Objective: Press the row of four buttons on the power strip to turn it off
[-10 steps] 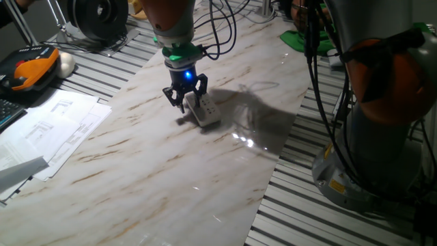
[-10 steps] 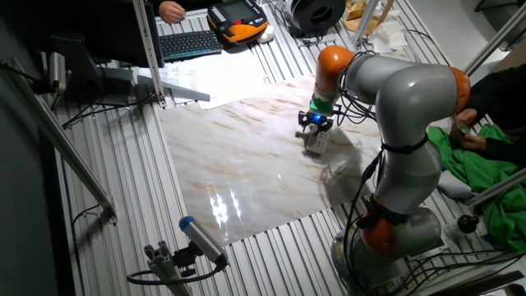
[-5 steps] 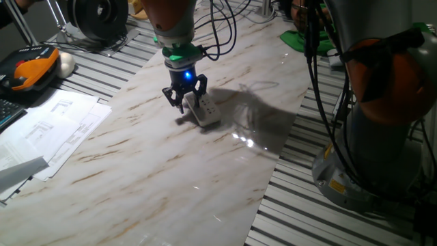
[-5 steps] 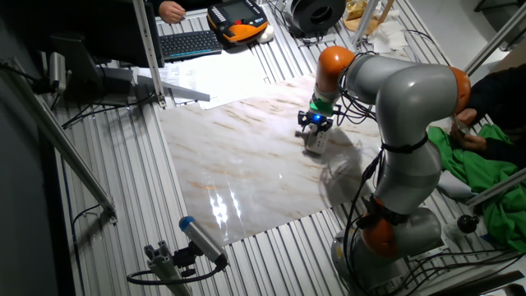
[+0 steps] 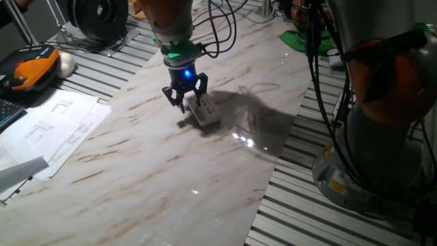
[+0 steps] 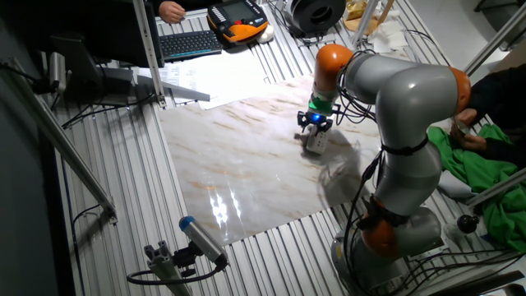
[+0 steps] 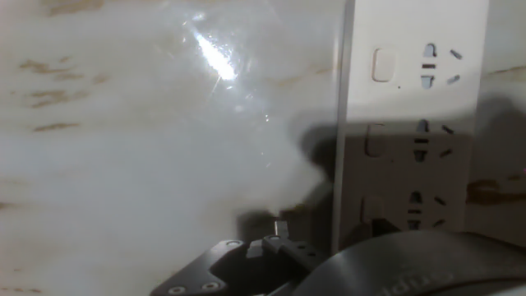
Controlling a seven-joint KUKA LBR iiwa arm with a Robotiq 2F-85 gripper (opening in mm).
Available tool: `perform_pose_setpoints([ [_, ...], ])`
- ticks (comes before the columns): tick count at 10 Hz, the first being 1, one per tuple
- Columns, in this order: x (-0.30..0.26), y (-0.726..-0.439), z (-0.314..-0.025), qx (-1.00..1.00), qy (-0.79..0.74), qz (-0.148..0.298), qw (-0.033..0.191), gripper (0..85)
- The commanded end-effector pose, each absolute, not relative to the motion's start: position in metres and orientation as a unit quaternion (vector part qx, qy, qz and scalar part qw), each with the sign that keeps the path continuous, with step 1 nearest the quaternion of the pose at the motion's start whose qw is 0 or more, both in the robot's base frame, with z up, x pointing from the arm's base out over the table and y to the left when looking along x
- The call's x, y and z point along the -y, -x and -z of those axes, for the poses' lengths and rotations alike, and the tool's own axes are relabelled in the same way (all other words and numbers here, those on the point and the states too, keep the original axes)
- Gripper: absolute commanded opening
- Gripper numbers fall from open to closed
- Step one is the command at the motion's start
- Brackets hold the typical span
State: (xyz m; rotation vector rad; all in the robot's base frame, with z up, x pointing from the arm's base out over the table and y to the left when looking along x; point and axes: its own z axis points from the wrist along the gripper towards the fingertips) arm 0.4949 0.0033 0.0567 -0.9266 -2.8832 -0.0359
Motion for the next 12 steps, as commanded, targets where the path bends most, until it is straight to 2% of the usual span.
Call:
perform_pose_setpoints([
  [1, -0.008, -0.493, -0.055, 0.950, 0.309, 0.011, 0.053, 51.0],
  [6, -0.015, -0.472, -0.052, 0.948, 0.314, 0.008, 0.048, 51.0],
  [12, -0.015, -0.474, -0.044, 0.948, 0.314, 0.011, 0.044, 51.0],
])
